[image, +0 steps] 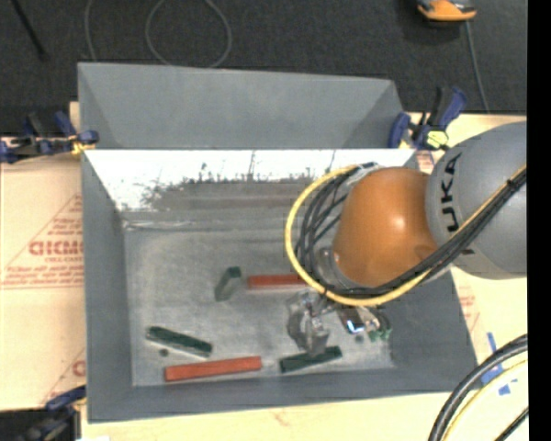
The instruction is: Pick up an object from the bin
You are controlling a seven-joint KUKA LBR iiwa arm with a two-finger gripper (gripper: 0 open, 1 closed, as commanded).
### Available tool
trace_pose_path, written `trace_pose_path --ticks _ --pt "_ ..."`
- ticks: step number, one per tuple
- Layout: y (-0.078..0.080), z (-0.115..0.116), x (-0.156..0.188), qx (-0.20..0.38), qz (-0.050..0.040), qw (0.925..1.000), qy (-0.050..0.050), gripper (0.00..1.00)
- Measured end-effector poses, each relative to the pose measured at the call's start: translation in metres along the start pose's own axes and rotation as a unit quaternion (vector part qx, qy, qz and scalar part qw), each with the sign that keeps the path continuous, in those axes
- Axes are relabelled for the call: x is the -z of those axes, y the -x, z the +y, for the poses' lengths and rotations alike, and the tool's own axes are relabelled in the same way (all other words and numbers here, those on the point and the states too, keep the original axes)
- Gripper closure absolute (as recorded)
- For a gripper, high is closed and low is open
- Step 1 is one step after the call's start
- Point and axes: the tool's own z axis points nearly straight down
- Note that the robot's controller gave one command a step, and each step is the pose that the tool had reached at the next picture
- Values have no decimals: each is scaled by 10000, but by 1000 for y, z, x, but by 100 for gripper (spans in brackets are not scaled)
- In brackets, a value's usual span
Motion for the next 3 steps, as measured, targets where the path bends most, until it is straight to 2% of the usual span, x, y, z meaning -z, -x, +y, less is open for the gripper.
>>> trace_pose_path --ticks 1,2,3 --pt "2 -2 3 -3 -32 10000 -13 0" --pt "3 1 -76 1703 -69 9854 -31 0" --pt "2 0 -74 1702 -44 9854 -33 100"
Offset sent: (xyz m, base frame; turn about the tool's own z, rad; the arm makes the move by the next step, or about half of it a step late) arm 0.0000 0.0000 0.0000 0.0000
